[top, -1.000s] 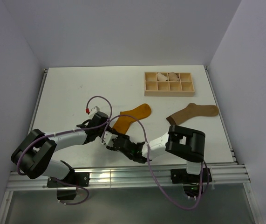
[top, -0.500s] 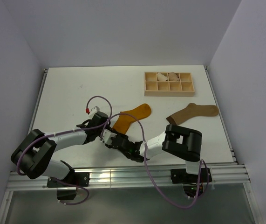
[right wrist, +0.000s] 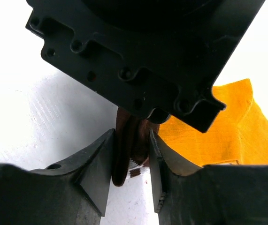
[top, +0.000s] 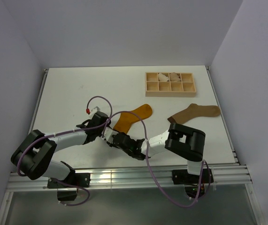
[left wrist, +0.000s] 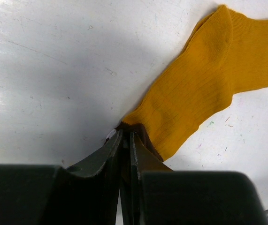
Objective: Roll the socks
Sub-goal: Roll the sock at the center of the board.
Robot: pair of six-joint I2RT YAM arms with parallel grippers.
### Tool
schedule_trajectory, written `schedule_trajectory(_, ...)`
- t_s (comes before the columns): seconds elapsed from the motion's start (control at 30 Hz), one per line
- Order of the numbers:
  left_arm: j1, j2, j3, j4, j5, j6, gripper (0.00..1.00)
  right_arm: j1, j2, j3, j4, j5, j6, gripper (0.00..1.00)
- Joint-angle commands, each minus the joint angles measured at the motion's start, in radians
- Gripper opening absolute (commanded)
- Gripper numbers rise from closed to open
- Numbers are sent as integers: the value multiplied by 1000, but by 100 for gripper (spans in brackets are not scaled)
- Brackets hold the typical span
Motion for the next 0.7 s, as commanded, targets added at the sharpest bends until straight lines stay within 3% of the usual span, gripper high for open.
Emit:
schedule_trajectory(0.0, 6, -9, -1, -89, 9, 35, 18, -24, 51, 1, -152, -40, 38, 40)
schedule_trajectory(0.43, 34, -47, -13, -95, 10, 35, 19, -67, 56, 30, -212, -115, 62, 2)
schedule_trajectory(0.53, 43, -61, -11, -97, 6, 33, 25, -87, 42, 37, -232, -161, 70, 0)
schedule_trajectory(0.67, 59, -87, -4, -117, -29, 32, 44, -115, 5, 60, -296, -247, 93, 0)
